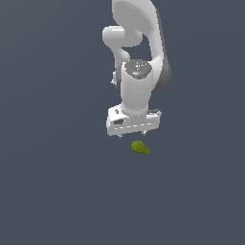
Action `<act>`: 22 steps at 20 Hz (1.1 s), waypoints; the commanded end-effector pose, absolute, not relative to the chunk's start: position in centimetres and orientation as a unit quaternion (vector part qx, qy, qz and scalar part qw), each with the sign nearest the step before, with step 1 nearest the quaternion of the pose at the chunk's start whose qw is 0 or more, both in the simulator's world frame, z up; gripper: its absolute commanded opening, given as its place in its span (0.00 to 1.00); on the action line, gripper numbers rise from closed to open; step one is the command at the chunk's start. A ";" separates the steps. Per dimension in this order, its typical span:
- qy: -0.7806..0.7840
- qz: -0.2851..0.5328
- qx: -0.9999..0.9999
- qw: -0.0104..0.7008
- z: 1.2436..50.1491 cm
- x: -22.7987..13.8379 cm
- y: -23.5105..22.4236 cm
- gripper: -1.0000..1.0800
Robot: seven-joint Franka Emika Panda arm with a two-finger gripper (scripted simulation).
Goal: Pick up the object and move it to a goal position.
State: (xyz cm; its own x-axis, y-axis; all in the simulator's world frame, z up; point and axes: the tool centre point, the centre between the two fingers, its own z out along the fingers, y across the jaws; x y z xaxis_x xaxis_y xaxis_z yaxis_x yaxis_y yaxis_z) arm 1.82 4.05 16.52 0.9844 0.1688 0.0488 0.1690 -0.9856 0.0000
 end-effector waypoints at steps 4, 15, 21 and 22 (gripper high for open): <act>-0.163 -0.018 -0.986 -0.001 14.6 1.8 5.2 0.96; -0.324 -0.005 -0.946 -0.002 10.8 1.5 7.8 0.96; -0.372 -0.001 -0.928 -0.001 9.6 1.4 8.7 0.96; -0.377 -0.001 -0.926 -0.001 9.4 1.4 8.8 0.96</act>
